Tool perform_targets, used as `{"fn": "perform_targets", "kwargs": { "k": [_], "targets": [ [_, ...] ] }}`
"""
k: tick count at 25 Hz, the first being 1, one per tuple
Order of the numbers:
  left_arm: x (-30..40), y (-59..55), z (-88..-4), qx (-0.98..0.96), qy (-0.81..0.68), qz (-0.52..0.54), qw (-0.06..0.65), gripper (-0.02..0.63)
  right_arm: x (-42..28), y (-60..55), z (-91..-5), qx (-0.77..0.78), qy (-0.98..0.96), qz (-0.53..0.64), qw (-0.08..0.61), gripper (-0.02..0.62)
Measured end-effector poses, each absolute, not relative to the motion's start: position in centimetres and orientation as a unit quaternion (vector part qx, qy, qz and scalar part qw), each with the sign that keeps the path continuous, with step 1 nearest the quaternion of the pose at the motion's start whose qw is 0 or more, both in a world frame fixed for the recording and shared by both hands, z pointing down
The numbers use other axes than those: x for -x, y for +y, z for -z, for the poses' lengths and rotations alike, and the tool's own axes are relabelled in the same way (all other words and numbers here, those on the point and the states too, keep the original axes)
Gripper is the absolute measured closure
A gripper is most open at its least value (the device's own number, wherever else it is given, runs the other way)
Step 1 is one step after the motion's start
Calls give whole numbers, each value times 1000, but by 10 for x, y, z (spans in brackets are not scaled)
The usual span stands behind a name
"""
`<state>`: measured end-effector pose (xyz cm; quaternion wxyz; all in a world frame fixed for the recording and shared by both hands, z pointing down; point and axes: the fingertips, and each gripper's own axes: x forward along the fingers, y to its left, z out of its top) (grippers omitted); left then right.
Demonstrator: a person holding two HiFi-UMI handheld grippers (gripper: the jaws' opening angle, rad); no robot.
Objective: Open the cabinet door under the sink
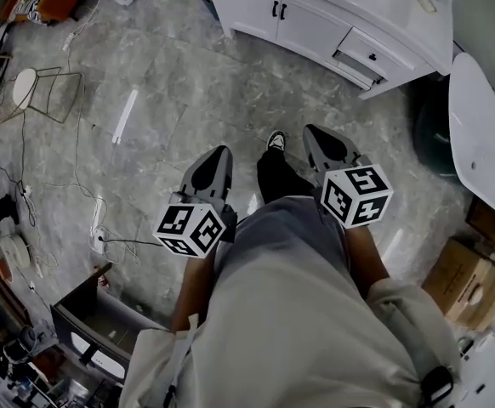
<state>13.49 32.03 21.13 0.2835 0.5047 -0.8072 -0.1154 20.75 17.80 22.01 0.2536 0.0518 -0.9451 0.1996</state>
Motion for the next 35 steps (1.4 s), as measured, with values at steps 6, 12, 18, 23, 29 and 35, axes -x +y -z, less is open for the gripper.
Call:
{"fn": "perform_targets", "kwargs": {
  "k": [6, 12, 18, 23, 29, 35],
  "targets": [
    [-85, 278, -209, -511, -803, 111, 287, 606, -156, 140, -224, -51, -942, -207, 260, 584],
    [-42, 233, -211, -520, -796, 110, 290, 606, -117, 98, -226, -60, -940, -203, 268, 584],
    [-18, 189, -217, -534, -782, 115, 299, 606, -96, 67, -232, -69, -935, -207, 278, 584],
    [-7, 165, -220, -550, -769, 111, 306, 606, -85, 52, -235, -78, -933, -214, 278, 584],
    [4, 138, -222, -580, -743, 102, 317, 606, -71, 40, -242, -99, -929, -222, 280, 584],
    [35, 111, -221, -621, -710, 78, 323, 606, -39, 27, -243, -138, -925, -222, 274, 584]
  ]
}}
